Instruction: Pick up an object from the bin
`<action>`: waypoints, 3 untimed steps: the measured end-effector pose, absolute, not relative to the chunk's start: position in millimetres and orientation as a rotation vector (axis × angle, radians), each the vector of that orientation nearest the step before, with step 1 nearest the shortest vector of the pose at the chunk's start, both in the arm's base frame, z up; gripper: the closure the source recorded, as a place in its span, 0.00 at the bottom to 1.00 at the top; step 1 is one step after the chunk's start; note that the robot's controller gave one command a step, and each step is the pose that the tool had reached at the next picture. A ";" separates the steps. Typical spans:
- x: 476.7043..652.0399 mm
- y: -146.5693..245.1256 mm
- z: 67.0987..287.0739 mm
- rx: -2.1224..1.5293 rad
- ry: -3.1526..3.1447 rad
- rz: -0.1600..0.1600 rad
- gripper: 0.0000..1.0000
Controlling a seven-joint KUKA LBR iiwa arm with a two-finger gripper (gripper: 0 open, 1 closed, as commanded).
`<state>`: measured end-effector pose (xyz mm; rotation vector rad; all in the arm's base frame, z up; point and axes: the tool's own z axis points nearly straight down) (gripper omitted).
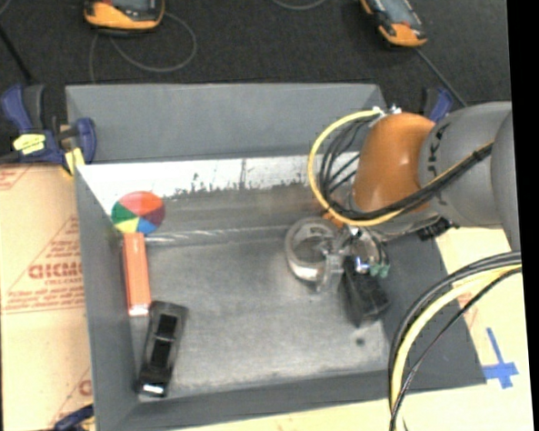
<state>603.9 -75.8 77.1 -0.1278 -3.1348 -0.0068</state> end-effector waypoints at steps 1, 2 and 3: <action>603.8 -64.2 83.8 -0.286 -3.131 -0.003 1.00; 580.9 -67.1 79.8 -0.259 -3.143 -0.001 1.00; 617.0 -78.6 78.3 -0.106 -3.142 -0.013 1.00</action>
Offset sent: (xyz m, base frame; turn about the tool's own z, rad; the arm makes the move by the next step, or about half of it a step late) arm -0.0473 0.0028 -0.0071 -0.0108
